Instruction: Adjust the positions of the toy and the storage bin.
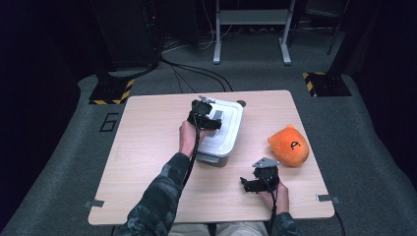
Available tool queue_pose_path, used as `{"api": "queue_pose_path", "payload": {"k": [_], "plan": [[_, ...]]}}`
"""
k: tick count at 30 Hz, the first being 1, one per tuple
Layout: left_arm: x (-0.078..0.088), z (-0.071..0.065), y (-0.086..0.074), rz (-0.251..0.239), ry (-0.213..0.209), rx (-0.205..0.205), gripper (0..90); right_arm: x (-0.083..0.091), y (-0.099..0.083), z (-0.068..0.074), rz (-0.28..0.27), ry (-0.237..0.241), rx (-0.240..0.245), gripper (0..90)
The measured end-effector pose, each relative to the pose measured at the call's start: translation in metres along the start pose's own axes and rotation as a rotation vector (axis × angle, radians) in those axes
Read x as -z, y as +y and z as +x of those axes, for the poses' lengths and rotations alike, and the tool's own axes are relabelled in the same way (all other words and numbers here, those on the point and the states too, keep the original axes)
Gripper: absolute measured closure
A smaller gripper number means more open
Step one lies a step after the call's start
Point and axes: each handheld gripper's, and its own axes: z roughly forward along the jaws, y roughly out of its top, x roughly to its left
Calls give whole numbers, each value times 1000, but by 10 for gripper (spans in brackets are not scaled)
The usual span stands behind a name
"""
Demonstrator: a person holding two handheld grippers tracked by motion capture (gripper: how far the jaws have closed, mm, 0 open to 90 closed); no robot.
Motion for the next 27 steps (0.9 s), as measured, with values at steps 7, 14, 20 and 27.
{"api": "queue_pose_path", "payload": {"k": [7, 14, 20, 27], "plan": [[-7, -8, -2, 4, 25, -13, 449, 0, 0, 0, -4, -4, -4, 88], [-5, -13, -7, -24, 10, -34, 607, 0, 0, 0, -9, -3, -9, 103], [-2, -11, -10, -27, 18, -47, 623, 0, 0, 0, -12, -4, -5, 106], [4, -5, -15, -19, -14, -61, 664, 0, 0, 0, -13, -7, -6, 108]]}}
